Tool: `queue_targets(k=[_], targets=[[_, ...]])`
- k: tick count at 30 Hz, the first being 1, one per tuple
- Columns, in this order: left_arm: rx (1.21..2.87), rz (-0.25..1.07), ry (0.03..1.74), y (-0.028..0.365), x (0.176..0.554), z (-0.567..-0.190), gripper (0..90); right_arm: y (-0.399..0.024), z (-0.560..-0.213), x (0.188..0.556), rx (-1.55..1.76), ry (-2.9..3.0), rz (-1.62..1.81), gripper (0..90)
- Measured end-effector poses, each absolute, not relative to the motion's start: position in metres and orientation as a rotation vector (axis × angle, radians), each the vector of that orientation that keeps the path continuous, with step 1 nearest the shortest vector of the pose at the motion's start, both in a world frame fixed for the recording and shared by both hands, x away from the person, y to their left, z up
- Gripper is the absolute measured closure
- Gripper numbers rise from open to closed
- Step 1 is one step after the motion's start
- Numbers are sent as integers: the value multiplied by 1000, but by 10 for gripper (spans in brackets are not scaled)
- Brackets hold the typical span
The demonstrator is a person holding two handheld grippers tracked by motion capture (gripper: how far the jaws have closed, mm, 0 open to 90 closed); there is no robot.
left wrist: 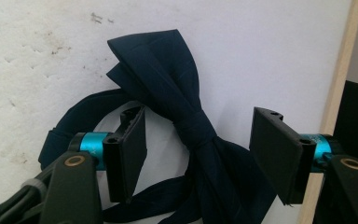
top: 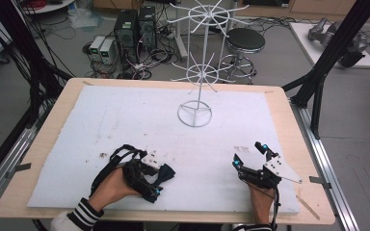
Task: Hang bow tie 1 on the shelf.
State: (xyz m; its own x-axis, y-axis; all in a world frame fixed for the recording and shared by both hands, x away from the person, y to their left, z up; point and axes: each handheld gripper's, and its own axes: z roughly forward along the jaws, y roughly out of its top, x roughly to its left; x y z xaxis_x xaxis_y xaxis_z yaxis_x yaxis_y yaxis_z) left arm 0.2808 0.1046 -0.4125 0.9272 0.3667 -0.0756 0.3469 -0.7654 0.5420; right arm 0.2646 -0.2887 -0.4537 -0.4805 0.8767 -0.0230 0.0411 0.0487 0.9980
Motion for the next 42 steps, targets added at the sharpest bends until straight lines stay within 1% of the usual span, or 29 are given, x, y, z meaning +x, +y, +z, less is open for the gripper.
queue_targets(k=[4, 9, 14, 19, 25, 34, 40, 42], targets=[[2526, 39, 508, 105, 281, -415, 429, -289, -454, 265, 941, 1627, 1512, 104], [2527, 42, 524, 104, 281, -418, 442, -289, -454, 264, 939, 1626, 1511, 104], [2532, 44, 540, 102, 281, -421, 479, -289, -454, 264, 941, 1626, 1511, 104], [2537, 63, 547, 103, 281, -420, 537, -289, -454, 264, 940, 1626, 1511, 104], [2533, 76, 558, 103, 281, -420, 558, -288, -454, 264, 947, 1628, 1515, 104], [2530, 92, 572, 104, 281, -418, 683, -288, -454, 264, 944, 1628, 1513, 104], [2509, 128, 552, 105, 280, -417, 702, -289, -454, 264, 938, 1626, 1512, 104], [2489, 110, 535, 106, 279, -416, 706, -289, -454, 264, 937, 1626, 1511, 104]])
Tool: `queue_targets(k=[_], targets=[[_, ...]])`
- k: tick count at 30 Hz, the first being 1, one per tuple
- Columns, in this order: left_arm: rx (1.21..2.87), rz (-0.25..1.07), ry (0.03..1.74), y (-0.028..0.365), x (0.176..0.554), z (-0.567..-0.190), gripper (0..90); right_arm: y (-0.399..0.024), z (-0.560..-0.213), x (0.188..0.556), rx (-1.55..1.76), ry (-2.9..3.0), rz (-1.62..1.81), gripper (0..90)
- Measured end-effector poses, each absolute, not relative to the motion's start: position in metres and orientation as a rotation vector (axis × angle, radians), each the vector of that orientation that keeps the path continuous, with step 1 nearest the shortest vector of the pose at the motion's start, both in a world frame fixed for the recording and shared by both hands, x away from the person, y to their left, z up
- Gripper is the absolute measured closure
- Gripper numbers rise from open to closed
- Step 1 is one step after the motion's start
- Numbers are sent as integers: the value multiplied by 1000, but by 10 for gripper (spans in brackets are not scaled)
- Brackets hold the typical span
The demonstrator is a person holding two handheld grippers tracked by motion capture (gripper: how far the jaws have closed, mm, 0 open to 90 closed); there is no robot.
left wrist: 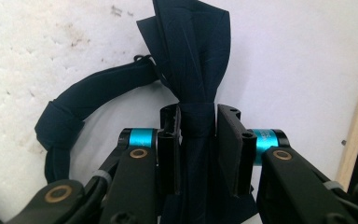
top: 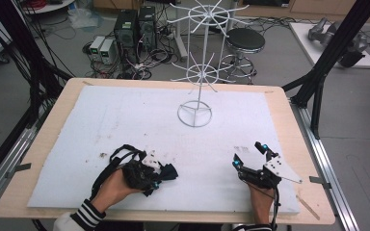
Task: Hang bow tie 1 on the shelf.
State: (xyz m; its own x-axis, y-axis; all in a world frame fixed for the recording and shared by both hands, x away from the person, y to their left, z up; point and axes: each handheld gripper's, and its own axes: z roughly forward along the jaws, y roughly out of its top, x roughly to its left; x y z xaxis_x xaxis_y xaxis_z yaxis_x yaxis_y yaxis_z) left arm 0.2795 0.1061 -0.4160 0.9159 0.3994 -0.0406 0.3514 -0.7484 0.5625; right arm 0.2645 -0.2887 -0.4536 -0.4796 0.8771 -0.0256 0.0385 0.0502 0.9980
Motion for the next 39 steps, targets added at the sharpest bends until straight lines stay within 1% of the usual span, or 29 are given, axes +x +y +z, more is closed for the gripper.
queue_targets(k=[5, 15, 20, 28, 39], targets=[[2448, 113, 532, 109, 279, -414, 722, -289, -454, 264, 938, 1626, 1512, 104], [2419, 104, 515, 112, 281, -411, 723, -289, -454, 265, 936, 1626, 1510, 104], [2377, 105, 508, 117, 282, -407, 726, -289, -454, 265, 936, 1627, 1513, 104], [2249, 112, 514, 128, 283, -398, 725, -288, -454, 264, 935, 1626, 1512, 104], [2116, 130, 512, 142, 286, -384, 726, -288, -454, 264, 935, 1626, 1511, 104]])
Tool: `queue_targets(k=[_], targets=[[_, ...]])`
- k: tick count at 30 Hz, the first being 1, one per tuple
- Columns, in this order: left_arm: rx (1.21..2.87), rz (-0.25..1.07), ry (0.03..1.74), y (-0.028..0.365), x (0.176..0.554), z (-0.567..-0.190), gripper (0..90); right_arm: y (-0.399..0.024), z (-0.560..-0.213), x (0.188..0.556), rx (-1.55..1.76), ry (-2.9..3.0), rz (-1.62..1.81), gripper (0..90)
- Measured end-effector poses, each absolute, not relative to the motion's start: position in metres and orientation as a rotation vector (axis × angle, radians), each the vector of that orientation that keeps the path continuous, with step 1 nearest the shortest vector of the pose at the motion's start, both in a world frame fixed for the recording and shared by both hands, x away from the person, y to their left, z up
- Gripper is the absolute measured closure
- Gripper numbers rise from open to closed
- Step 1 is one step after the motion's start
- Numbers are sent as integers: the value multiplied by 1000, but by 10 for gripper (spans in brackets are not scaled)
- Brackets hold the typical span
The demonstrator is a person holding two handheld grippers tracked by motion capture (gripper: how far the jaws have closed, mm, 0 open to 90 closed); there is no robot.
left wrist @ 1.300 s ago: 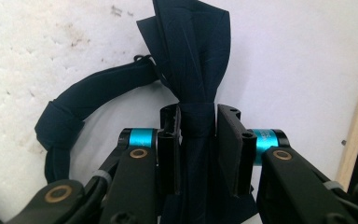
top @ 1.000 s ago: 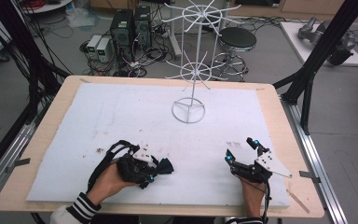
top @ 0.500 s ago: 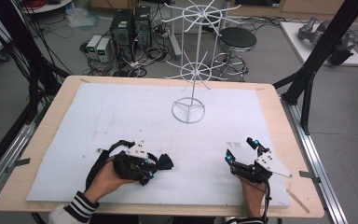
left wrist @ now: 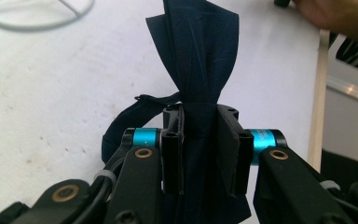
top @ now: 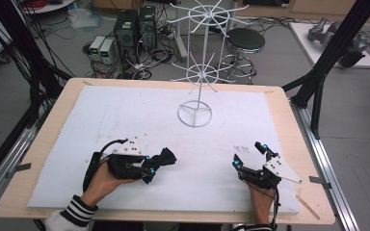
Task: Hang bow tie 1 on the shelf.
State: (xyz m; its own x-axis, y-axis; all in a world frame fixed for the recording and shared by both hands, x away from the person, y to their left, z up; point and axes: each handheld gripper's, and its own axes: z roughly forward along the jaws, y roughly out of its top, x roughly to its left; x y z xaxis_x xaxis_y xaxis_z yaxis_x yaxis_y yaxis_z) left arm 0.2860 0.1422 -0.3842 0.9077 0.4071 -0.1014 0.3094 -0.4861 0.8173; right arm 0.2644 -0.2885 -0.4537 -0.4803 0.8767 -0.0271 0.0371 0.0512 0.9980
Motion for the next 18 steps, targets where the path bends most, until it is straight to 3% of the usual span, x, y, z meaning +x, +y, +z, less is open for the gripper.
queue_targets(k=[18], targets=[[1900, 156, 566, 167, 303, -359, 727, -288, -454, 264, 937, 1627, 1511, 104]])
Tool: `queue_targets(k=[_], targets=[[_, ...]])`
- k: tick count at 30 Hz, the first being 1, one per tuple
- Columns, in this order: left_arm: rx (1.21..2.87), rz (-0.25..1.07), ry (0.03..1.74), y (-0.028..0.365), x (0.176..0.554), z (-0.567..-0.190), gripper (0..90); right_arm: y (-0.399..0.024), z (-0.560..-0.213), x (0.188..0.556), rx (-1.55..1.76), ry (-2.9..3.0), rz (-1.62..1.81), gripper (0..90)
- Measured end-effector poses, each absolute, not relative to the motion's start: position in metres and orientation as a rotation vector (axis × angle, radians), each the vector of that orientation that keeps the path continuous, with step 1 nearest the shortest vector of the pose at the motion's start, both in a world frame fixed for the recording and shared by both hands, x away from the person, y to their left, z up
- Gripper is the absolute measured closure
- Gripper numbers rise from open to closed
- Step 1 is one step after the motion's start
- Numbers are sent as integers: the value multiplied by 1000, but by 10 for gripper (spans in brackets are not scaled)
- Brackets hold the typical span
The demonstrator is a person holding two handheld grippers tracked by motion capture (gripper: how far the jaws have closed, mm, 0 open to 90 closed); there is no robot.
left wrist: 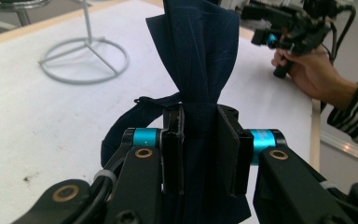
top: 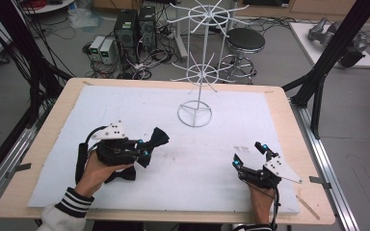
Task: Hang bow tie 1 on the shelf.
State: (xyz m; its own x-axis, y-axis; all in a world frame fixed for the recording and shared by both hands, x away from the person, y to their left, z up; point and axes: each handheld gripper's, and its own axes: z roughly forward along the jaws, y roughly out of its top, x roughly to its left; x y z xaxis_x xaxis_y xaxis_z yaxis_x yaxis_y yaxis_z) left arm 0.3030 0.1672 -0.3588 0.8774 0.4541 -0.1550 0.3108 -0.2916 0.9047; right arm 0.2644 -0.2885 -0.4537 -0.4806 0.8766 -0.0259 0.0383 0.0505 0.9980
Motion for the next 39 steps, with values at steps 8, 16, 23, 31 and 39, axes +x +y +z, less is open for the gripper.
queue_targets(k=[8, 16, 23, 31, 39], targets=[[1846, 173, 557, 174, 313, -349, 726, -289, -454, 265, 936, 1626, 1510, 104], [1801, 191, 524, 186, 327, -339, 727, -288, -454, 265, 936, 1627, 1511, 104], [1785, 206, 523, 197, 343, -324, 727, -288, -454, 264, 937, 1629, 1511, 104], [1778, 228, 538, 204, 358, -315, 726, -288, -454, 264, 940, 1632, 1507, 104], [1769, 243, 518, 206, 373, -308, 727, -287, -454, 264, 937, 1632, 1503, 104]])
